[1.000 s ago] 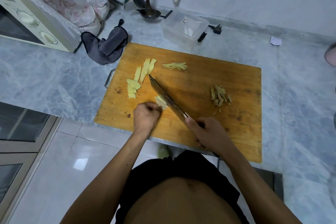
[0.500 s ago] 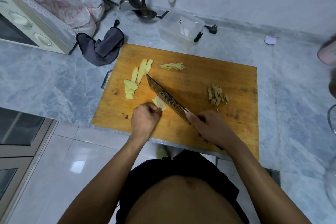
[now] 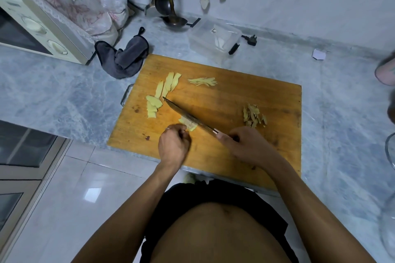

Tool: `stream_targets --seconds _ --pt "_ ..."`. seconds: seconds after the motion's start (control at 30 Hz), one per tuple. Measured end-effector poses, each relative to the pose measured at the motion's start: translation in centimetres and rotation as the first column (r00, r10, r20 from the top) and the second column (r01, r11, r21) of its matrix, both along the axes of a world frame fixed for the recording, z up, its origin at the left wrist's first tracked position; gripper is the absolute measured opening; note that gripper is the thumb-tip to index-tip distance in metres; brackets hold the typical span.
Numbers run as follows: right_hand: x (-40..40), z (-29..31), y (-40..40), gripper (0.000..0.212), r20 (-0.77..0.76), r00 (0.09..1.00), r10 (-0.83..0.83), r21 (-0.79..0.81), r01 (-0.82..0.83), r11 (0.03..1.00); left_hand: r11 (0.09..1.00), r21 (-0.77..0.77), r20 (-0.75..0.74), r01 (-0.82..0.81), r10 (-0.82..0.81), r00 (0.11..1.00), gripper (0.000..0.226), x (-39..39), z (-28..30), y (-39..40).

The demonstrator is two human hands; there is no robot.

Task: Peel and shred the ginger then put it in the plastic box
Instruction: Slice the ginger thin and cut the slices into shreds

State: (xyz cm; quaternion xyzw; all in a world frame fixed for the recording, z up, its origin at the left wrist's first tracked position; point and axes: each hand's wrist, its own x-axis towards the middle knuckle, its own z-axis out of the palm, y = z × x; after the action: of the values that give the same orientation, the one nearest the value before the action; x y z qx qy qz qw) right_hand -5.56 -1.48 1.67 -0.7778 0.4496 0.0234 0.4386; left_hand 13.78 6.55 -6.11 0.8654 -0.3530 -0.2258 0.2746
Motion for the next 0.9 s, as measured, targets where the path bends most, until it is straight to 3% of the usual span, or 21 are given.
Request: stream_targets --seconds 0.13,0.3,0.5,0.7,0.9 --pt "-0.2 0.4 -1.6 0.054 0.011 1.000 0.029 0.059 -0.029 0.998 0.989 -0.046 0.121 0.138 -0.132 0.984 0.029 0.5 -0.1 0.2" --pt "-0.2 0.2 -2.6 0.059 0.017 0.998 0.055 0.162 -0.057 0.985 0.900 -0.138 0.374 0.412 -0.338 0.864 0.027 1.6 -1.8 0.6" --pt "0.3 0.3 -3.5 0.068 -0.099 0.988 0.121 0.278 -0.089 0.956 0.891 -0.160 0.445 0.425 -0.319 0.837 0.026 0.7 -2.9 0.6" --pt "0.1 -0.6 -2.6 0.068 -0.060 0.990 0.126 0.135 -0.117 0.984 0.908 -0.196 0.447 0.371 -0.254 0.858 0.023 -0.3 -3.4 0.9" --pt "0.3 -0.5 0.2 0.069 -0.099 0.978 0.186 -0.158 -0.199 0.967 0.919 -0.234 0.453 0.316 -0.185 0.872 0.023 -1.0 -3.3 0.8"
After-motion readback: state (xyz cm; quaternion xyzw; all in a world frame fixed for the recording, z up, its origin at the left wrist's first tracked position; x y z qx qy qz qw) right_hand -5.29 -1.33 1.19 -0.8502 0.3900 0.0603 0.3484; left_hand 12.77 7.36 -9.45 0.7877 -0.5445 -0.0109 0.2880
